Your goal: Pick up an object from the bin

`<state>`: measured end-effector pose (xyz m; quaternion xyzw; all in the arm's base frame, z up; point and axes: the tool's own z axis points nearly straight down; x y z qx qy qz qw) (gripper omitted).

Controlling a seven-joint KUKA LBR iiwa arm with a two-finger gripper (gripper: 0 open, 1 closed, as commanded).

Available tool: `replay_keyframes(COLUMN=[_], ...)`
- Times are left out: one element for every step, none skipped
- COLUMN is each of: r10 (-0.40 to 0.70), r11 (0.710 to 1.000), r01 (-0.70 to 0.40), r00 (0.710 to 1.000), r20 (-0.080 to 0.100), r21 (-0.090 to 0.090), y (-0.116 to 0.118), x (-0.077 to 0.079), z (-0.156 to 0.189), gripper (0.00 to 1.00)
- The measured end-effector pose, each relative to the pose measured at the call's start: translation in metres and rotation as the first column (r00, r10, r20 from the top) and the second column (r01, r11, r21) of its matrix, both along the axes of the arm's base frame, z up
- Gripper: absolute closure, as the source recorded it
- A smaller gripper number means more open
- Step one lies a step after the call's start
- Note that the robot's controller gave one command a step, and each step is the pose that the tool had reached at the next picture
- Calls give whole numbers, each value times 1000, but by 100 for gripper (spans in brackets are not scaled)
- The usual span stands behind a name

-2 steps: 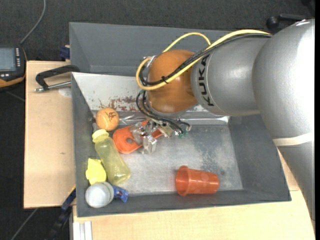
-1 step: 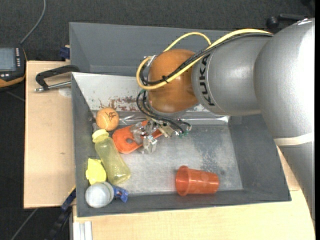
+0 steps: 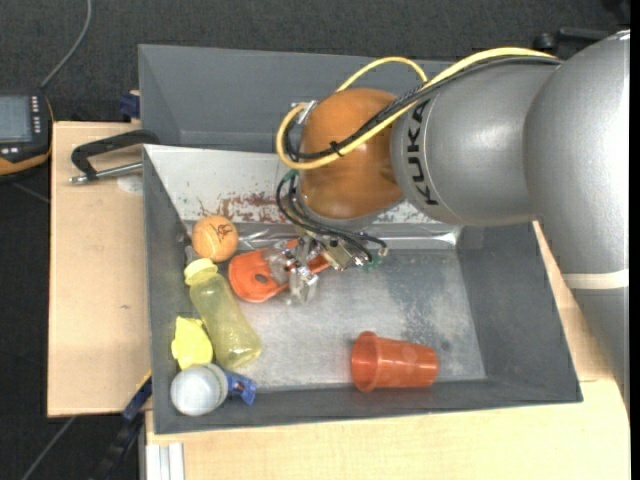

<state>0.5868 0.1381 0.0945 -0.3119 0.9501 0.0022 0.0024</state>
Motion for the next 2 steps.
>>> replay_keyframes(r10=[1, 0], r11=[1000, 1000], r01=[-1, 0], r00=[1000, 1000], r20=[9, 13], r21=[2, 3], y=[1, 1], x=[3, 4], z=[24, 37], gripper=[100, 100])
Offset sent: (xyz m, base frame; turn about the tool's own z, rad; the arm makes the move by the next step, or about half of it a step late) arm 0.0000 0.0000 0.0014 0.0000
